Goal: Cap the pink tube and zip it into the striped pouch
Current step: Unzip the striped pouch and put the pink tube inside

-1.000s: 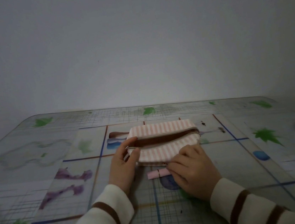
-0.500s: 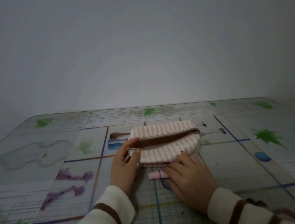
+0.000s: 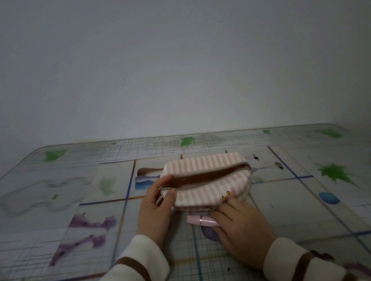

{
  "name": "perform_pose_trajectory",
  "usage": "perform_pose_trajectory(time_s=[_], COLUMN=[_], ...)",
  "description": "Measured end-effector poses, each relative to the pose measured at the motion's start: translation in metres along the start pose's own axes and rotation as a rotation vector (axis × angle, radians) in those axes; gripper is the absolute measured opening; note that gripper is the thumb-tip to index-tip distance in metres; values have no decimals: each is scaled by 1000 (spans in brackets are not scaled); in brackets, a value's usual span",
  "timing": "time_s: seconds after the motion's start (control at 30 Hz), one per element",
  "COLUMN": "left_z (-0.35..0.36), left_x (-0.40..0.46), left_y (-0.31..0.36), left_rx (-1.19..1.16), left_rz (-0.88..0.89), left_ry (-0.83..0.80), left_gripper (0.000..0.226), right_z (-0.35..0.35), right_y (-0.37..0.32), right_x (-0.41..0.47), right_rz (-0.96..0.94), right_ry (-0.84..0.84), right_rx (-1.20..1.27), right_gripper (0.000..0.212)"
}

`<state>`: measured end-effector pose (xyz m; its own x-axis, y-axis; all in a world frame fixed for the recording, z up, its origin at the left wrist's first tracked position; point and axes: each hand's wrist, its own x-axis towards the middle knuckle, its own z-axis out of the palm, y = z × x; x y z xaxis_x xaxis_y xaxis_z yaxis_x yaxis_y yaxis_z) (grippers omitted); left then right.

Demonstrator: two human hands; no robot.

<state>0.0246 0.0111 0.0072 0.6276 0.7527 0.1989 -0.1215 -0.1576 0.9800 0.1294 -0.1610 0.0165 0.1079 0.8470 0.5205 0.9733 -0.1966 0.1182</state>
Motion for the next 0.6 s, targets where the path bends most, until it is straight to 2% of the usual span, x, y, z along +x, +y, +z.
perform_pose_trajectory(time_s=[0.13,0.33,0.47,0.6], left_z=[1,0,-1,-1], left_x=[2,3,4,5], left_y=[-2,-8,-9,-10], left_rx=[23,1,18,33], left_rz=[26,18,10,13], left_ry=[32,27,17,21], left_gripper=[35,36,37,38], right_z=[1,11,8,-8], right_y=[1,5,10,19], right_x=[-2,-5,-2,15], right_rz=[-41,-42,-8,159], right_ry=[74,207,275,211], right_rx=[9,95,91,74], right_gripper=[14,21,44,28])
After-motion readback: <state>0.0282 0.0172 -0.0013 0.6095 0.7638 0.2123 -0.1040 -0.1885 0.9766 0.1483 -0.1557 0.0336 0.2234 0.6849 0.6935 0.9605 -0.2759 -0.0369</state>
